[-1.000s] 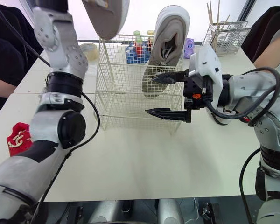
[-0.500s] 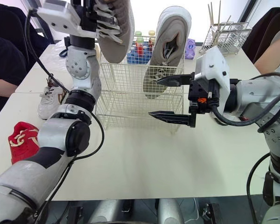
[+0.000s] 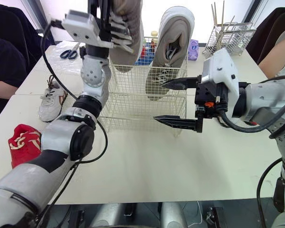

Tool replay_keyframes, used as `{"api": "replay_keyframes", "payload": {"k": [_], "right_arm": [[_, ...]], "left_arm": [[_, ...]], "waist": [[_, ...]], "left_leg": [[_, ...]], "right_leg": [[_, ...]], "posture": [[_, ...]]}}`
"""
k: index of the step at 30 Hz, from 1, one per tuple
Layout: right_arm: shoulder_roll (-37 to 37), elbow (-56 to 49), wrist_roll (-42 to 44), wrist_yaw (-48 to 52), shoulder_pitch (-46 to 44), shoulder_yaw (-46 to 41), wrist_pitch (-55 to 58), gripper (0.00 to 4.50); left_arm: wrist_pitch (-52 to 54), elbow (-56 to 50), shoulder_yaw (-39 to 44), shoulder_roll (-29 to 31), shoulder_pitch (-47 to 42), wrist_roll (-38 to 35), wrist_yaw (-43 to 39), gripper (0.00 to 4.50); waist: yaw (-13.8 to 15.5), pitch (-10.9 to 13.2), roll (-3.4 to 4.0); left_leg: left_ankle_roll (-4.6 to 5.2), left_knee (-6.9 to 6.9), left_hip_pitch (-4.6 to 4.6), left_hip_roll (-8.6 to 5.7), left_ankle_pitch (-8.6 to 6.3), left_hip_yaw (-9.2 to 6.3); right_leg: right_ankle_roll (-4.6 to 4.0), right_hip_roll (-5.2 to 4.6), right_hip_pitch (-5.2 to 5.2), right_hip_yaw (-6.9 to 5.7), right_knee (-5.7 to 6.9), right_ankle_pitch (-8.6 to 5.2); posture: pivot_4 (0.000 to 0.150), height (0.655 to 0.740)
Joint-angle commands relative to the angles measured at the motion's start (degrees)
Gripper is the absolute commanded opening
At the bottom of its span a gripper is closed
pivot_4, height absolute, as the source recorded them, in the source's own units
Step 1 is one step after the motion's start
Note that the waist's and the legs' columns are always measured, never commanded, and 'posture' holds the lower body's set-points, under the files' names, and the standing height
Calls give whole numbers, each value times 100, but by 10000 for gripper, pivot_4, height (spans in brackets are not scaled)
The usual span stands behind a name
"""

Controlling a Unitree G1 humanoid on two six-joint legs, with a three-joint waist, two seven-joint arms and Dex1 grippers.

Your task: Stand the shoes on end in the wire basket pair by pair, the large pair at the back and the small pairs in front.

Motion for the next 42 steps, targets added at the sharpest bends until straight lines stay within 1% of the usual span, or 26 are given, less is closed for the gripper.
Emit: {"api": "replay_keyframes", "payload": {"k": [1,2,3,6,7,11,12,14,18,21,25,29,32,36,39,41,42], "right_arm": [[-123,-98,124,-94,-184,-129,1,45000],[-121,-85,130,-106,-213,-101,6,45000],[-119,-71,132,-113,-242,-73,5,45000],[-103,-19,114,-114,-333,16,-14,45000],[-95,-1,97,-107,-359,44,-23,45000],[-61,74,20,-79,-451,164,-82,45000],[-49,94,4,-76,-479,196,-97,45000],[-33,126,-18,-55,-510,233,-125,45000],[7,210,-87,0,-578,320,-178,45000],[41,288,-169,81,-584,373,-269,45000],[156,441,-321,216,-630,539,-453,45000],[254,586,-481,351,-716,679,-602,45000],[328,696,-590,457,-776,768,-704,45000],[301,824,-722,568,-765,777,-785,45000],[99,1038,-867,534,-679,499,-795,45000],[30,1166,-908,441,-650,308,-746,45000],[-45,1275,-1064,236,-602,176,-704,45000]], "left_arm": [[4,-163,-72,-43,219,83,292,763],[74,-176,-83,-75,330,86,345,763],[142,-191,-89,-104,425,86,393,4650],[385,-295,-134,-156,667,27,368,17737],[446,-348,-157,-171,741,-18,290,23593],[991,-703,-74,-321,1053,-492,-227,43696],[1159,-859,-80,-325,1161,-558,-317,44483],[1513,-1293,-65,-330,1388,-762,-508,44483],[2656,-2705,-128,-241,2028,-1230,-1033,44483],[3908,-3986,-232,-56,2623,-1600,-1492,44483],[6089,-5934,-382,409,3545,-2229,-1942,44483],[7496,-7118,-460,762,4089,-2614,-2106,44483],[8300,-7958,-184,1062,4422,-3035,-2135,44483],[9345,-8757,370,1562,4578,-3967,-2252,44483],[10292,-9170,880,2111,4536,-5146,-2507,44483],[10717,-9319,1108,2458,4517,-5743,-2674,44483],[11087,-9353,1283,2808,4528,-6295,-2936,44483]], "waist": [[-3,-8,7],[-2,-18,20],[2,-22,28],[4,-48,51],[4,-60,56],[9,-122,100],[12,-135,110],[11,-156,125],[-11,-164,134],[-21,-164,134],[-21,-161,131],[4,-161,131],[-21,-160,130],[-26,-159,131],[-9,-157,129],[-10,-156,129],[-15,-156,129]], "left_leg": [[0,2,0,0,0,0],[1,2,3,0,-1,0],[6,2,21,0,-5,0],[14,-3,80,1,-19,-1],[7,-3,82,1,-23,-1],[9,0,85,-1,-22,0],[11,0,86,0,-21,0],[14,0,86,0,-20,0],[19,0,87,1,-18,-1],[21,-2,84,1,-17,-1],[22,-2,72,1,-17,-2],[22,-1,72,0,-17,-3],[23,-1,72,0,-20,-3],[13,-5,72,3,-26,-4],[10,-5,73,3,-27,-4],[10,-5,73,2,-28,-4],[10,-5,73,1,-28,-4]], "right_leg": [[0,0,0,0,0,0],[1,0,4,0,0,1],[1,-1,22,1,-2,1],[1,-2,80,0,-17,0],[1,-3,82,0,-18,0],[1,-6,88,0,-18,0],[1,-5,88,-1,-17,0],[1,-6,89,-1,-18,0],[1,-6,89,1,-18,0],[0,-5,82,2,-17,-1],[0,-4,69,5,-15,-1],[-1,-6,72,6,-19,-1],[-2,-6,72,6,-22,-2],[-3,-4,66,7,-21,-3],[-4,-4,69,6,-22,-3],[-5,-4,72,6,-28,-3],[-7,-5,72,6,-30,-5]], "posture": [[1500,7400],[1500,7400],[1500,7400],[1500,7400],[1500,7400],[1500,7400],[1500,7400],[1500,7400],[1500,7400],[1500,7400],[1500,7400],[1500,7400],[1500,7400],[1500,7400],[1500,7400],[1500,7400],[1500,7400]]}}
